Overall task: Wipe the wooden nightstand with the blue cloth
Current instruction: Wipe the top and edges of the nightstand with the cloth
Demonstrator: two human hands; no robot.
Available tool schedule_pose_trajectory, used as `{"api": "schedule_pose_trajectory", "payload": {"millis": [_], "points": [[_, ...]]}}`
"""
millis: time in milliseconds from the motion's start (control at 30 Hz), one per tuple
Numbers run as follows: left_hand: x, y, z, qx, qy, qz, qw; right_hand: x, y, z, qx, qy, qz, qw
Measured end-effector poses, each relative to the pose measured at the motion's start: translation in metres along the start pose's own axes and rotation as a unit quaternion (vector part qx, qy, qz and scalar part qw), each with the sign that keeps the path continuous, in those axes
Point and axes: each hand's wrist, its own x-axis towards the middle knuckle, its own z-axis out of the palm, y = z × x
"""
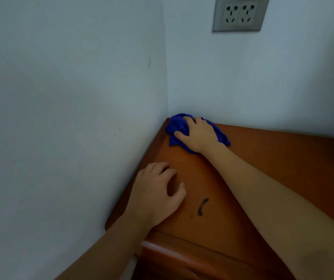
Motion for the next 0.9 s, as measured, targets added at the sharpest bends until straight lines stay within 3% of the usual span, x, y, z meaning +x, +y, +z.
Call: {"api": "schedule_pose_trajectory", "payload": {"millis": [300,500,633,767,900], "points": [[0.000,-0.001,-0.002,-0.024,-0.007,-0.001,1.000,-0.030,0.000,-0.004,0.032,-0.047,-0.094,0.994],[-0.001,0.002,-0.004,-0.030,-0.003,-0.013,0.999,-0.044,0.045,-0.023,0.010,0.046,0.041,0.998],[0.002,0.002,-0.004,-0.025,-0.015,-0.013,0.999,-0.025,0.037,-0.015,-0.027,0.025,0.077,0.996],[0.000,0.002,-0.003,-0.026,-0.009,-0.010,1.000,-0.028,0.019,-0.009,-0.005,-0.005,0.002,1.000],[0.000,0.000,-0.003,-0.032,-0.009,-0.010,0.999,-0.046,0.042,-0.025,0.114,-0.058,-0.108,0.986]]}}
